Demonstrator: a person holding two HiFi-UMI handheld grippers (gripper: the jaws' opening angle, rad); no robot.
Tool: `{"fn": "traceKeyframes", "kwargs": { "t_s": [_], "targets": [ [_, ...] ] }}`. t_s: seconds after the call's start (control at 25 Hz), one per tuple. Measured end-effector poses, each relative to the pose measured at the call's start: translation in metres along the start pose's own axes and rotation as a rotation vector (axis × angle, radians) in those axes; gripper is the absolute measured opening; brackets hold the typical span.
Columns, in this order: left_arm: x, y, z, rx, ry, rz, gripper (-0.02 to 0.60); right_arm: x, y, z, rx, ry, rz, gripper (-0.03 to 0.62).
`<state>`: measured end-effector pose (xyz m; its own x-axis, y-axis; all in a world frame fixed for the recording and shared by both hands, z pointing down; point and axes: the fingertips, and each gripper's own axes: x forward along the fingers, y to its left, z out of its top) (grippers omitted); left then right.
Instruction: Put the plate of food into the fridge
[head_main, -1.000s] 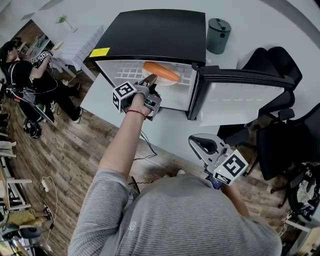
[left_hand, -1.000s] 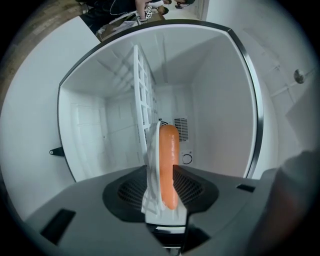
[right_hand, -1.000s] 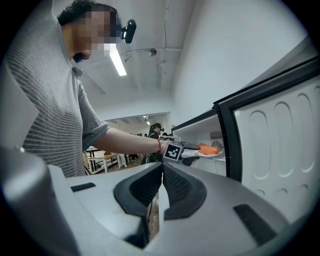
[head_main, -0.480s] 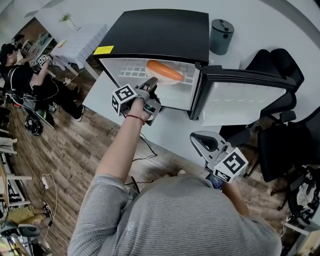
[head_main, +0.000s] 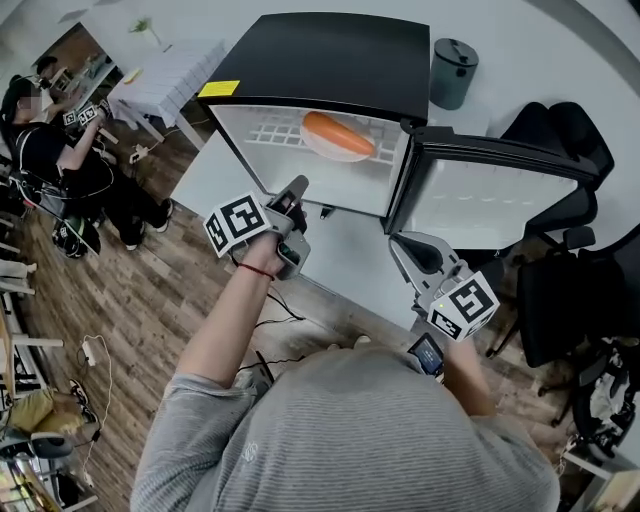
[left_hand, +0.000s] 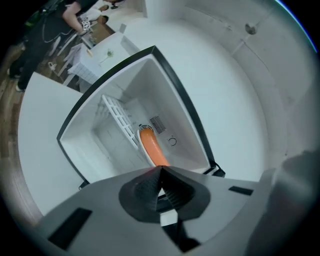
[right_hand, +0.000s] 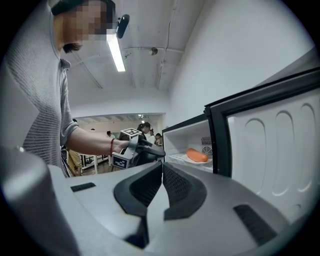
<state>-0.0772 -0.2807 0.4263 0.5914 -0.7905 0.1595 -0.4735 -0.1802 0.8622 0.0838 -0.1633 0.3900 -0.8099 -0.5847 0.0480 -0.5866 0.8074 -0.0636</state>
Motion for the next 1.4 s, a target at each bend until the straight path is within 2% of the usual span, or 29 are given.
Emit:
{"fn": "traceKeyframes", "kwargs": {
  "t_s": [0.12,0.28,0.4,0.6,0.92,1.12,1.4],
  "targets": [
    [-0.020,-0.025,-0.012,0.161,0.012,-0.043,0.009,0.003,0.003,-0.001,0.001,0.001,0.010,0.014],
    [-0.045,-0.059,-0.035,0.503,0.001,-0.067,0.009,0.005,0.011,-0.002,0.008,0.000,0.022,0.014],
    [-0.054,-0.076,-0.057,0.617,-0.006,-0.098,0.009,0.004,0.014,-0.003,0.012,-0.002,0.028,0.014],
    [-0.066,-0.082,-0.084,0.675,0.004,-0.110,0.009,0.002,0.020,-0.001,0.016,-0.012,0.028,0.014],
    [-0.070,-0.074,-0.105,0.693,0.014,-0.087,0.009,-0.001,0.015,0.000,0.018,-0.024,0.027,0.014],
    [-0.075,-0.066,-0.107,0.706,0.008,-0.058,0.009,0.004,0.014,0.000,0.017,-0.028,0.041,0.014],
    [-0.077,-0.055,-0.091,0.719,0.020,-0.084,0.009,0.030,0.008,0.006,0.005,-0.043,0.005,0.014]
  ]
}}
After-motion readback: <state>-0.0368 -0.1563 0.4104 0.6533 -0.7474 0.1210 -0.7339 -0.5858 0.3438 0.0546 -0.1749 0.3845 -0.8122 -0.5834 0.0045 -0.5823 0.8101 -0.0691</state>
